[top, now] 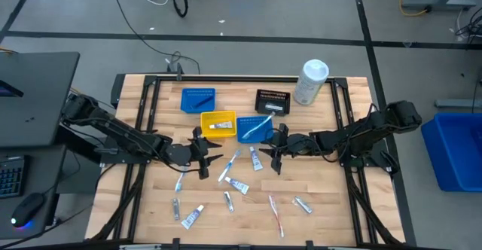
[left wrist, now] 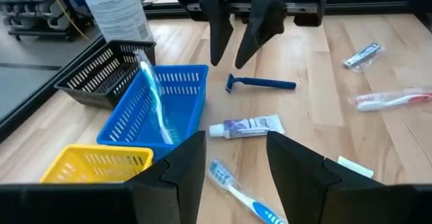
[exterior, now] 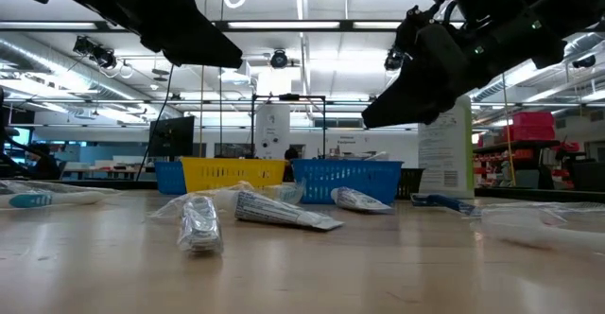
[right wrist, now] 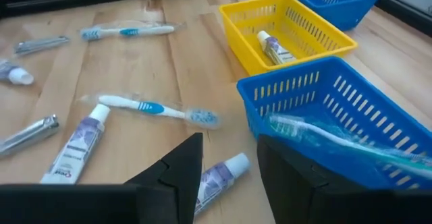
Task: Pick & Place Travel size toiletries
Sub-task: Put the razor into the left blue basket
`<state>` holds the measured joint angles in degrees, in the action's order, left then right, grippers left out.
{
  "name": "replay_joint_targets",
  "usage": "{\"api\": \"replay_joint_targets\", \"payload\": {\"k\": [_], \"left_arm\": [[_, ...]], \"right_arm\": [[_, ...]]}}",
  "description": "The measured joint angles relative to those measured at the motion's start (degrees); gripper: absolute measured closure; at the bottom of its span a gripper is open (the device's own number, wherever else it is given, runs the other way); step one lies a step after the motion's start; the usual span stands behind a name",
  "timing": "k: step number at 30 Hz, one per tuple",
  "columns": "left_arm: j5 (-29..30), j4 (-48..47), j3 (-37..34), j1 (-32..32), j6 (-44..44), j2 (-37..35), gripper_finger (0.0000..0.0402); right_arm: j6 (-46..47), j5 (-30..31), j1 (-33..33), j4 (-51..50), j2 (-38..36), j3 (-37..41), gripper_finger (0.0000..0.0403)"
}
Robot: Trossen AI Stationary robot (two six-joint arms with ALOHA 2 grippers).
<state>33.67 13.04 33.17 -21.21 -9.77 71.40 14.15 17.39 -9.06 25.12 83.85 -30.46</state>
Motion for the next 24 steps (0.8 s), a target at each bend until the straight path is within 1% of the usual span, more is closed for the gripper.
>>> {"api": "replay_joint_targets", "payload": {"k": [10, 19, 22, 24], "left_arm": [[0.72, -2.49, -0.07, 0.00, -2.25, 0.00, 0.0237], [0.85, -2.07, -0.07, 0.00, -4.64, 0.37, 0.0237], [0.43, 2.64, -0.15, 0.00, -3.17, 3.35, 0.0237], [-1.06, 10.45, -0.01, 0.36, -0.98, 6.78, 0.0237]], "right_arm": [[1.49, 0.00, 0.00, 0.10, 0.01, 0.00, 0.0253], [2.56, -0.04, 0.00, 2.55, 0.02, 0.00, 0.0254], [2.56, -0.04, 0.00, 3.34, 0.02, 0.00, 0.0252], [3.12, -0.07, 0.00, 3.66, 0.02, 0.00, 0.0250]]}}
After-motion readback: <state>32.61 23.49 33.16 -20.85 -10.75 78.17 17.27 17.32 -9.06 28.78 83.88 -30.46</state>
